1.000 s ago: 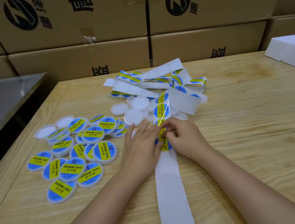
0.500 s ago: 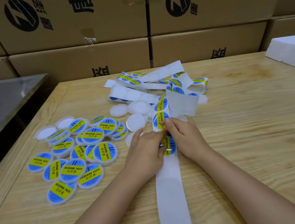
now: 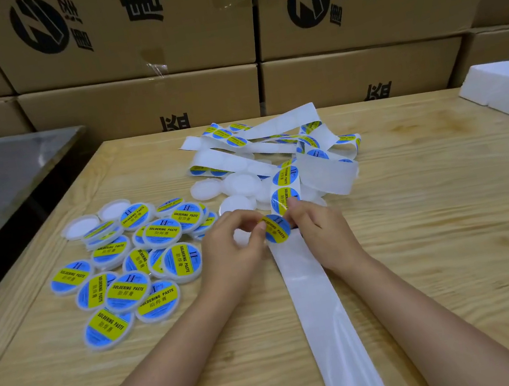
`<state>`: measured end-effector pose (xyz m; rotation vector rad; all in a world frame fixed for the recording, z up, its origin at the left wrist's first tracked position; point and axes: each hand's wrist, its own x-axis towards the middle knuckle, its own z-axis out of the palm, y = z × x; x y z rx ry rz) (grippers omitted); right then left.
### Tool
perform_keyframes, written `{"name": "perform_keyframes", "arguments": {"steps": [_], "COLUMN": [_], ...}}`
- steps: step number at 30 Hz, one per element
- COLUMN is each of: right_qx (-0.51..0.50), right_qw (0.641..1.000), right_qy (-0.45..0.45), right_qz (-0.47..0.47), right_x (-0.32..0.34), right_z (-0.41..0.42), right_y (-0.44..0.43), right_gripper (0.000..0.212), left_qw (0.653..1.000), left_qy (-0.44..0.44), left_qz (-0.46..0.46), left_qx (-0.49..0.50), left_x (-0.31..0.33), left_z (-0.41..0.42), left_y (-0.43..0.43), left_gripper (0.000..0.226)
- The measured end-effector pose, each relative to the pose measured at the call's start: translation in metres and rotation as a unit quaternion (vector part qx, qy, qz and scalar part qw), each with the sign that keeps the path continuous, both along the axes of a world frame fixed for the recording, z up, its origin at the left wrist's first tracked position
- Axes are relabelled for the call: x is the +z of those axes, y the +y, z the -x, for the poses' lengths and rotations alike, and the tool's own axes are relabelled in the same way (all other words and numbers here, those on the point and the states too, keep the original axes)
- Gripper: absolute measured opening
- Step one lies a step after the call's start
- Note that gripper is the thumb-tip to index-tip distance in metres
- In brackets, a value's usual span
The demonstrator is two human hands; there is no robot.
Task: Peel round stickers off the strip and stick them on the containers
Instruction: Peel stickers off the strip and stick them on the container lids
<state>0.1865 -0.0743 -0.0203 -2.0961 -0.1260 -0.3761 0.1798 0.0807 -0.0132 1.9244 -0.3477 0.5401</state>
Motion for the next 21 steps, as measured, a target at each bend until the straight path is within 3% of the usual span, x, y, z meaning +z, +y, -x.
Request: {"name": "perform_keyframes", "arguments": {"steps": [5,9,12,16,18,21], "right_qx": [0.009,0.009,0.025,0.023,0.022,0.023], "right_qw": [1.000,0.998,0.990,0.986,0.987,0.988], "right_qy": [-0.006,-0.031,-0.012,0.010,0.007,0.006], "right_qz": [0.007,-0.047,-0.137,-0.168,-0.162,-0.155], "right_x": [0.0011,0.0025,0.0048,0.0056,0.0054,0.0039], "right_z": [0.0028,-0.0007,-0.0026,-0.0046,-0.0046,-0.0037], "right_y": [-0.0008,-0.0008,-0.0006,-0.0009,-0.0001,0.0025], "right_gripper": [0.035,0.007,0.011,0.020,0.021,0.020], "left_qw": [0.992,0.987,0.989,0.993,0.997,0.996], "left_qy": [0.025,0.080,0.079,0.075,0.069,-0.008], "left_qz": [0.117,0.139,0.126,0.084,0.036,-0.085], "left_qx": [0.037,0.003,-0.005,-0.025,-0.028,0.003], "left_x": [0.0040,0.0026,0.0021,0.0012,0.0014,-0.0008], "left_z": [-0.0018,-0.0046,-0.0044,-0.0055,-0.0033,-0.0018], "left_y": [0.0039,0.0046,0.0023,0.0038,0.0045,0.0058], "left_gripper": [0.028,0.029,0.030,0.028,0.026,0.027]}}
